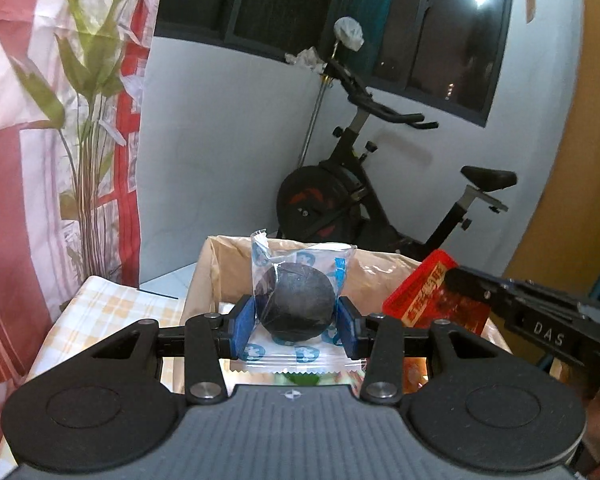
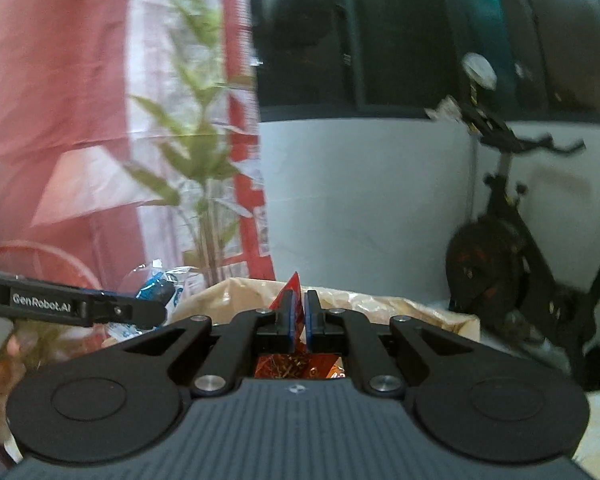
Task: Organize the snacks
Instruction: 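Carry the cake packet with the left tool while the right tool carries the red packet into the box, then return both tools to the table toward the yellow candy packet and red packet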
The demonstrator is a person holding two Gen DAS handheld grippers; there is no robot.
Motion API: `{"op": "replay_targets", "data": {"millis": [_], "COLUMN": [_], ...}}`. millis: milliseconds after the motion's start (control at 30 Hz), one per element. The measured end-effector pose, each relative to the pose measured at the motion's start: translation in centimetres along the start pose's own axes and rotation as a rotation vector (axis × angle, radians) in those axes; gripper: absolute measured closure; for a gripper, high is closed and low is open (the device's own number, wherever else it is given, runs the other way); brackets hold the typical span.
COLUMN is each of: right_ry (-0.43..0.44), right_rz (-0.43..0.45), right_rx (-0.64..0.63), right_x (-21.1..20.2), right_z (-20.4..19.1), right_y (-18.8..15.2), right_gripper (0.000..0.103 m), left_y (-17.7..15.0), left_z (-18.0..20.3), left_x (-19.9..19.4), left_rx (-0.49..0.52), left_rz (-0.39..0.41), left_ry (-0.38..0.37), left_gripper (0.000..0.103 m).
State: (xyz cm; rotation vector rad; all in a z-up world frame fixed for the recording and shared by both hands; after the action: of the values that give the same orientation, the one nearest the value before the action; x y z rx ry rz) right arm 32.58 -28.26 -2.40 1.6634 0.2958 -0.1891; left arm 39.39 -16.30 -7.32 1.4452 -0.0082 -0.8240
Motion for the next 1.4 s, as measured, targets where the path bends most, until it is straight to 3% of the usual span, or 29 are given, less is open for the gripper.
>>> {"op": "replay_targets", "data": {"millis": [133,267,300,367,400,533,700,1033,1400], "right_ry": [-0.020,-0.032,-0.037,-0.050,-0.049,-0.046,-0.024,-0.043,0.077], "right_rz": [-0.026,-0.058,-0.066,-0.071,-0.069,-0.063,-0.040,-0.004,-0.140], "right_rx": [0.071,0.066,0.057,0.050,0.051,0.045,0.023,-0.015,-0.075], "right_x": [2.3,3.8,3.9,3.9,3.8,2.9,0.4,-4.7,-6.6], "right_z": [1.1,1.3,1.3,1.5,1.5,1.4,0.3,-2.9,-6.3], "right_y": [-0.4,-1.0,-1.1,-1.3,-1.4,-1.4,-1.7,-4.6,-11.3], "right_gripper": [0.098,0.090,0.079,0.063,0.054,0.046,0.019,0.007,0.007], "left_y": [0.7,0.6,0.6,0.7,0.8,0.7,-0.1,-4.3,-11.3], "left_z": [0.0,0.0,0.0,-0.3,-0.5,-1.3,-3.0,-8.1,-11.8], "left_x": [2.1,3.7,3.8,3.6,3.4,2.2,-0.4,-6.7,-6.9], "left_rx": [0.037,0.083,0.084,0.081,0.078,0.048,0.043,0.045,-0.068], "left_rz": [-0.014,-0.045,-0.046,-0.036,-0.029,-0.032,-0.038,-0.067,-0.154], "left_ry": [0.002,0.011,0.006,0.014,0.016,0.003,0.003,0.068,0.091], "left_gripper": [0.056,0.053,0.050,0.036,0.035,0.035,0.035,0.035,0.036]}}
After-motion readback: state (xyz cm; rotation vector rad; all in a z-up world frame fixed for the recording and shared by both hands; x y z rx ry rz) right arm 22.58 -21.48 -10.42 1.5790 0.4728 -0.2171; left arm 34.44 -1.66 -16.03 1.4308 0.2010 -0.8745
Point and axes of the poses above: each gripper's, at about its wrist camera, not at the fingertips, and x roughly the way its jaws point, z to its right, y to its top, the point moved 9 cm from there along x, roughly the way its jaws point, and after that the axes turned 1 degree about -y, right-handed, at the moved point
